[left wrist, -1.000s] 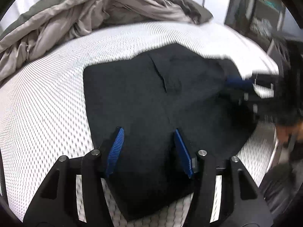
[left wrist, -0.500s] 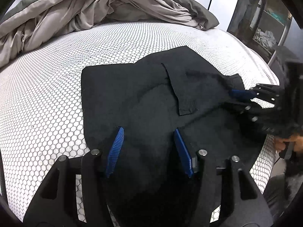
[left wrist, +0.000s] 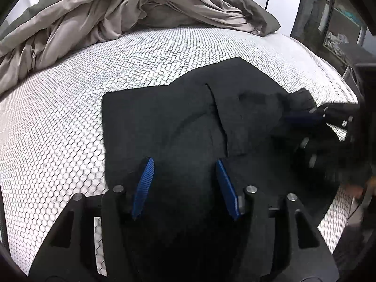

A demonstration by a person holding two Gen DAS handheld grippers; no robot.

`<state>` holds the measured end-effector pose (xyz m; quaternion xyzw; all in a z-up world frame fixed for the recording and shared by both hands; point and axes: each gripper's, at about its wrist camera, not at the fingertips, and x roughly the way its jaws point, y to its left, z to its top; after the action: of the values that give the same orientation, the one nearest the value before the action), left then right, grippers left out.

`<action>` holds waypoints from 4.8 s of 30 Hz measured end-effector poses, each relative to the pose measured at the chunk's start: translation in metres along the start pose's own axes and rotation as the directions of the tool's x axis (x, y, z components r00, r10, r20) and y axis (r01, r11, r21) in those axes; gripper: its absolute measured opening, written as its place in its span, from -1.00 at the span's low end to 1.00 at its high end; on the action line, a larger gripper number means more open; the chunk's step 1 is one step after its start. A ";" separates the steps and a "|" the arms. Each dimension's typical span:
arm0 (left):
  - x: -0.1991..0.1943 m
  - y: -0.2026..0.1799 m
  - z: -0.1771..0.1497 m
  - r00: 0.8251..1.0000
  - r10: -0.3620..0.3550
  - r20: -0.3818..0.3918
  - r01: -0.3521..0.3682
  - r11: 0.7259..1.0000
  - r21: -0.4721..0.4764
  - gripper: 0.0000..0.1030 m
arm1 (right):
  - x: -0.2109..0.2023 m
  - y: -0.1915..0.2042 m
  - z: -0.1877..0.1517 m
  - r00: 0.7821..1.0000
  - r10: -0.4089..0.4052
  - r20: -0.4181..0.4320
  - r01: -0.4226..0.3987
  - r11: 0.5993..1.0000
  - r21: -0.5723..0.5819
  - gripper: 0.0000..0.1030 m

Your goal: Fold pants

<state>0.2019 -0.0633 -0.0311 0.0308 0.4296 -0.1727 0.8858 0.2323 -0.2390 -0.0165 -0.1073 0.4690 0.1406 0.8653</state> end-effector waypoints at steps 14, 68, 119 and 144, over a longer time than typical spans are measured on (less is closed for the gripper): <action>0.014 0.019 0.027 1.000 0.004 0.011 -0.002 0.989 -0.151 0.01 | 0.008 0.013 0.037 0.983 0.175 0.063 -0.183 0.972 0.150 -0.30; -0.043 -0.025 -0.058 0.996 -0.082 -0.031 0.085 0.990 0.111 -0.02 | -0.037 0.072 -0.025 0.977 0.210 0.048 -0.201 0.970 -0.139 -0.26; -0.100 0.101 -0.089 0.992 0.121 -0.016 -0.122 0.968 -0.219 -0.25 | -0.024 -0.039 -0.046 0.925 0.375 0.063 -0.377 0.883 0.280 -0.07; -0.173 0.037 -0.109 0.938 0.203 0.280 -0.141 0.964 -0.228 0.98 | -0.124 0.047 -0.057 0.870 0.194 0.453 -0.257 0.963 0.080 1.00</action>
<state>0.0338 0.0414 0.0303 -0.0494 0.3009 -0.0520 0.9509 0.1073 -0.2308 0.0550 0.0428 0.2785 0.2288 0.9318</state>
